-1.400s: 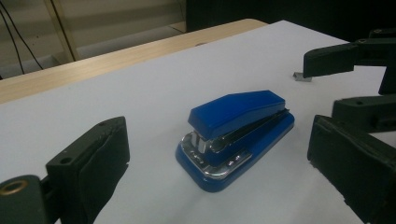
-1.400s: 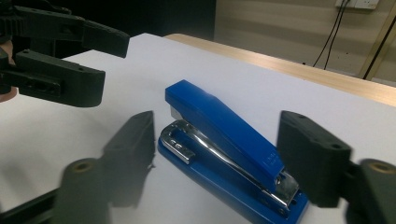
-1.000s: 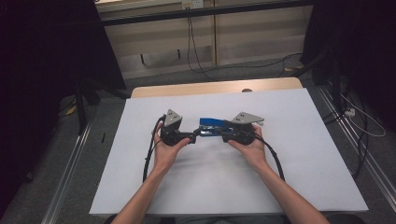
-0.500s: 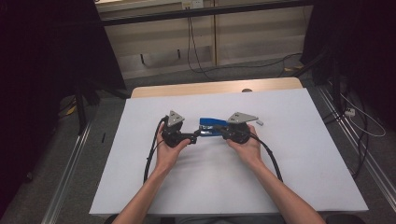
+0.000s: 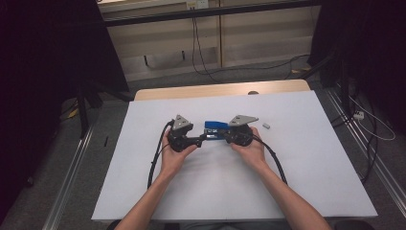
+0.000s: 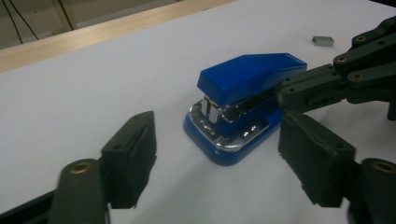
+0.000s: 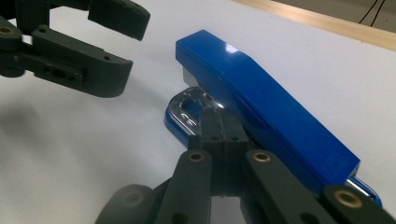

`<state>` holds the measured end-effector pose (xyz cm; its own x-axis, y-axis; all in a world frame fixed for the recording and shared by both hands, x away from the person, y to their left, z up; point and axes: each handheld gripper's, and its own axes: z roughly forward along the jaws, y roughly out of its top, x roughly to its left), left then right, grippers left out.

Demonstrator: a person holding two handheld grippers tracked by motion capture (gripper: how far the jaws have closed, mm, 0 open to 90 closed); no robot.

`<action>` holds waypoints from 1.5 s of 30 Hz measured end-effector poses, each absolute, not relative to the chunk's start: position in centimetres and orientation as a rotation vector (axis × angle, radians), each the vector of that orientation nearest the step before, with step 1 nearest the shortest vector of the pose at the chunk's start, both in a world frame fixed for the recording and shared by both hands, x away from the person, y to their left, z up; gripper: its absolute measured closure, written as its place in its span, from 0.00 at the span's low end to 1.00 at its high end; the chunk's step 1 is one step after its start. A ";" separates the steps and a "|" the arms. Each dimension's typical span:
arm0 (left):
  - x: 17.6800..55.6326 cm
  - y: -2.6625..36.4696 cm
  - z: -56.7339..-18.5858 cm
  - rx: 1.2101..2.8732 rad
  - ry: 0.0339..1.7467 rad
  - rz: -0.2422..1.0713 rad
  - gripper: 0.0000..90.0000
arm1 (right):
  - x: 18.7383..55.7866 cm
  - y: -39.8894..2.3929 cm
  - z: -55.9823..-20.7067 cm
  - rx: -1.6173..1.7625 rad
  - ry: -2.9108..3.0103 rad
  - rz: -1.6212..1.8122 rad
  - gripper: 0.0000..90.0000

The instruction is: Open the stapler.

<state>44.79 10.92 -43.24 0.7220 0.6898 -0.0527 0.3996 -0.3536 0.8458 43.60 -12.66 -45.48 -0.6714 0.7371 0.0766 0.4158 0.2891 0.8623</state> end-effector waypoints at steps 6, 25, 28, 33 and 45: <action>45.0 10.9 -43.5 1.994 0.807 0.386 0.58 | 43.9 -12.3 -45.5 1.059 2.225 1.301 1.00; 45.6 10.3 -43.9 2.049 0.774 0.389 1.00 | 44.4 -11.5 -45.7 1.051 2.317 1.200 1.00; 45.7 10.0 -43.9 2.051 0.779 0.403 1.00 | 44.5 -11.6 -45.6 1.070 2.311 1.196 1.00; 46.1 9.5 -44.2 2.052 0.790 0.419 1.00 | 44.5 -11.6 -45.7 1.073 2.311 1.199 1.00; 46.3 9.3 -44.5 2.046 0.816 0.446 1.00 | 44.6 -11.6 -45.7 1.075 2.311 1.203 1.00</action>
